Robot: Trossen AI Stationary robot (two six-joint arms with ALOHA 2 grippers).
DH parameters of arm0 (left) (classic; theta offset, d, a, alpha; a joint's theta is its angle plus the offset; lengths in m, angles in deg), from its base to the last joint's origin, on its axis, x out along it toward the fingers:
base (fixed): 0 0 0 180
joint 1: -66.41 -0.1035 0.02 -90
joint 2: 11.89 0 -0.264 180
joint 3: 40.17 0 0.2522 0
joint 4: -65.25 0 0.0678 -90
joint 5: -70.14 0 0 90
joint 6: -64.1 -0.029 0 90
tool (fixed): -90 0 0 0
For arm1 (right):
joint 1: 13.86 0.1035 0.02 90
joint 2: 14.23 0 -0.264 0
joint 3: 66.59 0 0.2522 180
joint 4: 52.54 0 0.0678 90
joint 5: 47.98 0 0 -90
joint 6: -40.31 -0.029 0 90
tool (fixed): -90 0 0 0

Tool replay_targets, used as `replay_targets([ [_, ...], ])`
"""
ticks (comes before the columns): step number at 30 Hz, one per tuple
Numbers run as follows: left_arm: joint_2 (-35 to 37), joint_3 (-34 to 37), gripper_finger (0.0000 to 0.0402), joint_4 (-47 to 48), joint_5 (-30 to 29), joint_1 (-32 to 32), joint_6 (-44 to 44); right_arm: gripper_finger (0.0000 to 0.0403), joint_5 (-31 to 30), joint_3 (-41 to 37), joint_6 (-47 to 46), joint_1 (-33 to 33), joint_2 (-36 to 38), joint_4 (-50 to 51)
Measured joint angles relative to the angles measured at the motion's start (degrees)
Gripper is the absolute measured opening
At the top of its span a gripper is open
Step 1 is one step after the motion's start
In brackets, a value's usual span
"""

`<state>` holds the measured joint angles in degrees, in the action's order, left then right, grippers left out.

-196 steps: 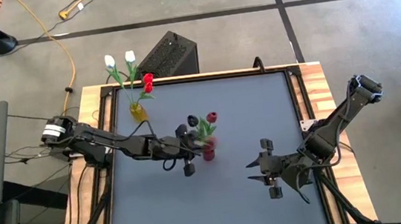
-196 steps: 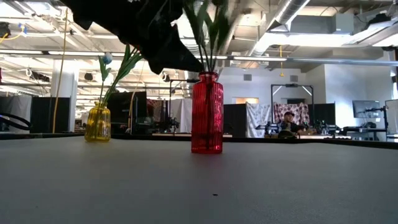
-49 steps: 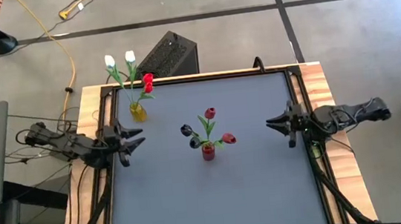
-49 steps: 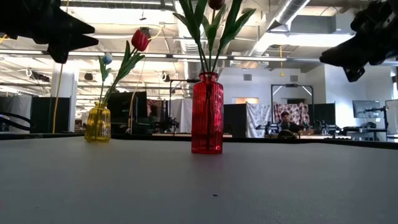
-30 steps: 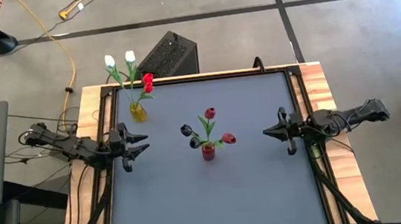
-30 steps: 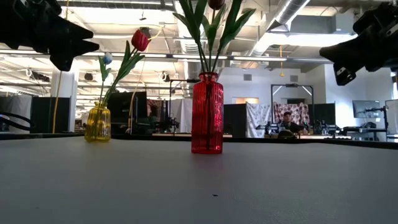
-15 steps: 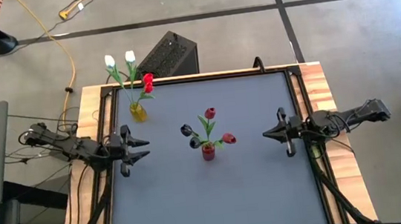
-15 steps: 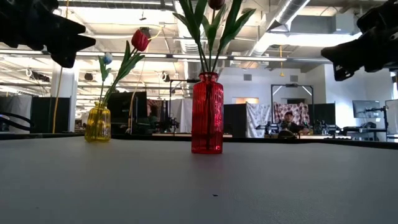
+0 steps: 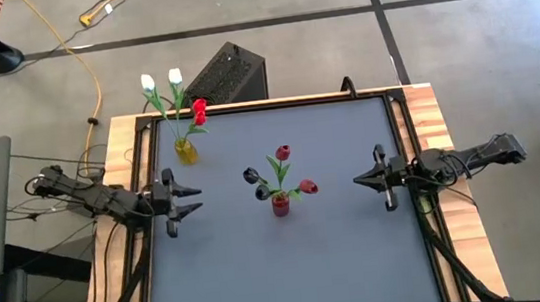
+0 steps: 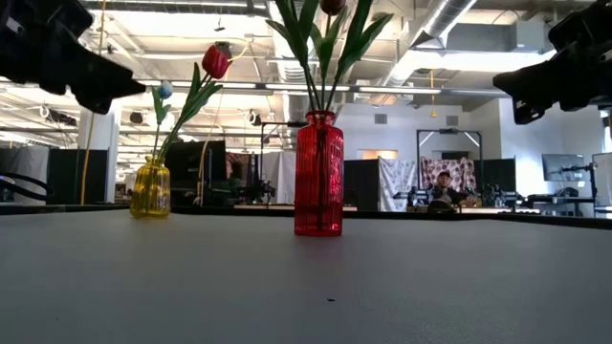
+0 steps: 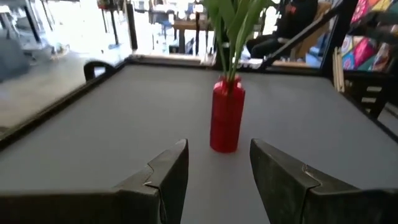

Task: Sort flowers into vase by color
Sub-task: Return to Home Position

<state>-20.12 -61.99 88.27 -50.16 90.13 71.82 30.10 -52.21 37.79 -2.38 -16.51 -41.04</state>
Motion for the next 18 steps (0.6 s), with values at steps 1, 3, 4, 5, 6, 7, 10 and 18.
replay_targets([
  [1, 0.0, 0.0, 0.016, 1.1, 0.0, 0.0, 1.0, 0.0037, 0.0, 0.0, 0.0, 0.0, 0.0, 0.0],
  [3, 0.0, 0.0, 0.016, 3.9, 0.3, 0.0, 5.5, 0.0037, 0.0, 0.0, 0.0, 0.0, 0.0, 0.0],
  [4, 0.0, 0.0, 0.016, 5.5, 0.7, 0.0, 7.5, 0.0037, 0.0, 0.0, 0.0, 0.0, 0.0, 0.0],
  [5, 0.0, 0.0, 0.016, 7.0, 1.0, 0.0, 9.0, 0.0037, 0.0, 0.0, 0.0, 0.0, 0.0, 0.0],
  [6, 0.0, 0.0, 0.016, 8.2, 1.3, 0.0, 10.0, 0.0037, 0.0, 0.0, 0.0, 0.0, 0.0, 0.0],
  [7, 0.0, 0.0, 0.016, 9.5, 1.4, 0.0, 10.6, 0.0037, 0.0, 0.0, 0.0, 0.0, 0.0, 0.0],
  [10, 0.0, 0.0, 0.016, 12.9, 1.4, 0.0, 10.8, 0.0037, 0.0, -0.1, 0.0, 0.0, 0.0, 0.1],
  [18, 0.0, -0.3, 0.016, 15.5, 1.5, 0.0, 6.1, 0.0037, -0.1, -0.1, 0.0, 0.0, 0.0, 0.1],
])
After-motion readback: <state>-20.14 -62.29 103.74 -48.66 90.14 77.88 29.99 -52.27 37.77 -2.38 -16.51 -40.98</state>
